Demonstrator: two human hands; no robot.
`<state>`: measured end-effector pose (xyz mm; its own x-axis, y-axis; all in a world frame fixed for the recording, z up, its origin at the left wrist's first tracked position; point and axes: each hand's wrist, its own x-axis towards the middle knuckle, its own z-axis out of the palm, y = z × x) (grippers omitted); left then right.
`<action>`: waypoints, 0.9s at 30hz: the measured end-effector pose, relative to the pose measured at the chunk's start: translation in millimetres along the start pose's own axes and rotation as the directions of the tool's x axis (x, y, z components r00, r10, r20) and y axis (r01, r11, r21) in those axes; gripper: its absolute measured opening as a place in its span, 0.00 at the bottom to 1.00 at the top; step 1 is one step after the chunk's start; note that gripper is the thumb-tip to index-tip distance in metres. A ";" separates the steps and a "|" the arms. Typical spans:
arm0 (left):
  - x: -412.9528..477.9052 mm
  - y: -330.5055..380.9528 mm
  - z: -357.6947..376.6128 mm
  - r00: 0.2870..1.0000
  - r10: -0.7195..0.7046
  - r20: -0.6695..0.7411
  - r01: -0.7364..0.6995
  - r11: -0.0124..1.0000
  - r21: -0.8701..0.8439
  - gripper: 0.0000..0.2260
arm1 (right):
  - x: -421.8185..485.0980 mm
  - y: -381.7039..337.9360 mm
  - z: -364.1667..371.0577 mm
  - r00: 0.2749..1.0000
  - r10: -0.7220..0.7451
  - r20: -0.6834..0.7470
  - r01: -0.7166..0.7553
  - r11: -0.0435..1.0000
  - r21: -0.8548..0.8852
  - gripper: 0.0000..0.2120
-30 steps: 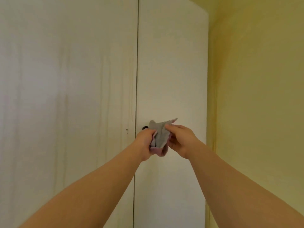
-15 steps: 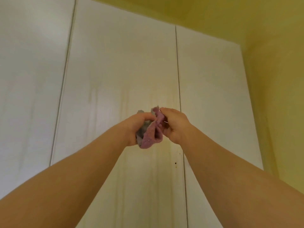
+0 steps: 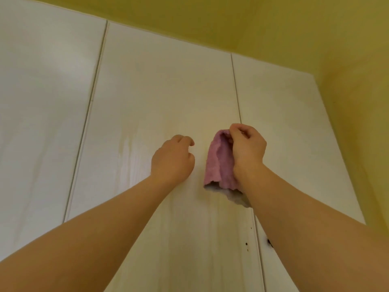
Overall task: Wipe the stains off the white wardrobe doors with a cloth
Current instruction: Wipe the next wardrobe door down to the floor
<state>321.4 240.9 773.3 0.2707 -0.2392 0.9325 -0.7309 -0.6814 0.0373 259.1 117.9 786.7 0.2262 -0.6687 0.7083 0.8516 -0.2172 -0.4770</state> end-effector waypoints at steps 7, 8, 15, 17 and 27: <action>33.5 12.8 42.3 0.982 0.182 0.060 -0.190 0.890 0.415 0.23 | 42.7 43.0 -15.5 0.960 -0.271 0.077 0.282 0.928 -0.243 0.05; 41.5 18.4 49.3 0.984 0.171 0.041 -0.171 0.882 0.440 0.24 | 51.9 49.7 -16.9 0.947 -0.300 0.111 0.319 0.909 -0.267 0.05; 78.7 33.4 72.1 0.993 0.062 -0.096 -0.002 0.848 0.530 0.26 | 103.0 89.0 -12.6 0.679 -0.465 0.568 0.734 0.444 -0.513 0.21; 79.5 32.6 74.4 0.990 0.082 -0.118 -0.004 0.834 0.551 0.25 | 106.5 100.5 -11.5 0.609 -0.436 0.663 0.779 0.170 -0.604 0.32; 78.8 26.9 74.6 0.985 0.110 -0.134 -0.012 0.816 0.579 0.23 | 123.5 86.9 13.7 0.628 -0.394 0.672 0.755 0.096 -0.649 0.27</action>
<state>369.8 152.2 821.0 0.1023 -0.2174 0.9707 -0.2369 -0.9531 -0.1884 367.6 26.2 839.8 0.1243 0.1433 0.9818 -0.0549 -0.9870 0.1510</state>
